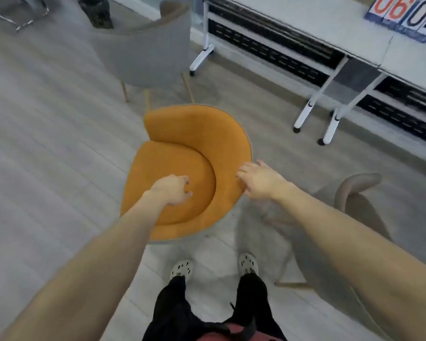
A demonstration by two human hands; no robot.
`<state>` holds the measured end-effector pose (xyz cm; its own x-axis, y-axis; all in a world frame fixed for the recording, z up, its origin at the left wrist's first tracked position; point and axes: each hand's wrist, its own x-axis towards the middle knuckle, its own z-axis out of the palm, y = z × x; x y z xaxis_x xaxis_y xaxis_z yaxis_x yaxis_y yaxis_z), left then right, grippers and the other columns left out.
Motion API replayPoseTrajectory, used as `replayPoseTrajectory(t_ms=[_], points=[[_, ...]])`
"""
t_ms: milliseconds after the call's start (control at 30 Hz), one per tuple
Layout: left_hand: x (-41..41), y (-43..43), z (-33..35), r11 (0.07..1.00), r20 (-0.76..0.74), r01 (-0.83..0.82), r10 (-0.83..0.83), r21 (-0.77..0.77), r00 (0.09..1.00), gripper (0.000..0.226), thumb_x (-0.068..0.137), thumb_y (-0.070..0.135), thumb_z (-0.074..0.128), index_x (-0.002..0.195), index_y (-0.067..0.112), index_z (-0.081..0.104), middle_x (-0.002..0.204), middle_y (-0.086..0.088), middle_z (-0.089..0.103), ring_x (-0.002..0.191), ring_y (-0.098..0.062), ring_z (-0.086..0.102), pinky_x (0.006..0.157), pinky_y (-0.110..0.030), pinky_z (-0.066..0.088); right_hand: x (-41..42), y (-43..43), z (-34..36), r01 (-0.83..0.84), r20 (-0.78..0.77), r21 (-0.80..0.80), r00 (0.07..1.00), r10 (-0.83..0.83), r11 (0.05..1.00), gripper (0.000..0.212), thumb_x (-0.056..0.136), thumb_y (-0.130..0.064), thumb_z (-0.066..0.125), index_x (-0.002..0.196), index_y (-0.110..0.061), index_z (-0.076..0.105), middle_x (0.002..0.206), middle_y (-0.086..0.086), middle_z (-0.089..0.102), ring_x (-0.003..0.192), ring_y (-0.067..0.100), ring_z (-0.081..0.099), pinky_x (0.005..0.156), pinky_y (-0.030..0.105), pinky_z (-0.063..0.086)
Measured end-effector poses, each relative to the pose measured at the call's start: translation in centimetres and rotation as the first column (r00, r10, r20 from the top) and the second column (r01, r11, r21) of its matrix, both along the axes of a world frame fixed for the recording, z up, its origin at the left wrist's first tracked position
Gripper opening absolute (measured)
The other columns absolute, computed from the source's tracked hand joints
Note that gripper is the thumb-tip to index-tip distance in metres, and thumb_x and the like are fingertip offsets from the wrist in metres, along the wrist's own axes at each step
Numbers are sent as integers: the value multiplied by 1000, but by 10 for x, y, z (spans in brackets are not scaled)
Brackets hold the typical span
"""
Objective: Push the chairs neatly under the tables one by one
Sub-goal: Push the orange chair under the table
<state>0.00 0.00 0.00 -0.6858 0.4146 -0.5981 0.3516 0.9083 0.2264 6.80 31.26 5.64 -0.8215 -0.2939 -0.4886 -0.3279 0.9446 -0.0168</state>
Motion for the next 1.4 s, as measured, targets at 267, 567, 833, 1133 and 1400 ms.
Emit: replayPoseTrajectory(t_ms=[267,567,833,1133,1400], points=[[106,79,-28,956,84,-293,291,19,953,113,81,91,58,167,24,27,151,-9,56,134,-35,59,105,-50,53,-88,71,-37,-572,-19,100,817,577,814,93,83,-25,81,166,-20,41,175,12,35,165,32,23,134,62,11],[136,160,-72,891,-190,-447,454,81,871,93,100,46,72,170,26,14,143,-2,55,132,-29,57,108,-52,47,-175,69,-70,-695,-100,49,711,696,717,89,60,-60,91,136,-18,68,137,7,67,144,32,50,135,55,8],[132,149,-69,872,-120,-464,483,156,867,84,103,35,69,168,34,16,148,1,53,133,-30,55,104,-53,46,-177,71,-80,-680,-191,-12,721,666,733,82,52,-75,91,112,-21,78,115,4,75,125,28,64,135,52,17],[133,129,-63,955,-142,-282,294,95,945,90,100,35,75,167,37,16,157,3,52,140,-29,53,111,-51,44,-127,100,-84,-554,-237,-52,815,528,831,75,54,-76,89,105,-21,82,107,1,76,114,25,67,131,52,27],[84,125,-56,1000,-168,4,-3,3,986,80,103,37,68,164,46,16,160,9,50,144,-26,51,111,-51,37,-60,142,-81,-255,-219,-43,946,240,966,70,70,-74,80,114,-20,77,111,1,73,119,26,63,130,53,25]])
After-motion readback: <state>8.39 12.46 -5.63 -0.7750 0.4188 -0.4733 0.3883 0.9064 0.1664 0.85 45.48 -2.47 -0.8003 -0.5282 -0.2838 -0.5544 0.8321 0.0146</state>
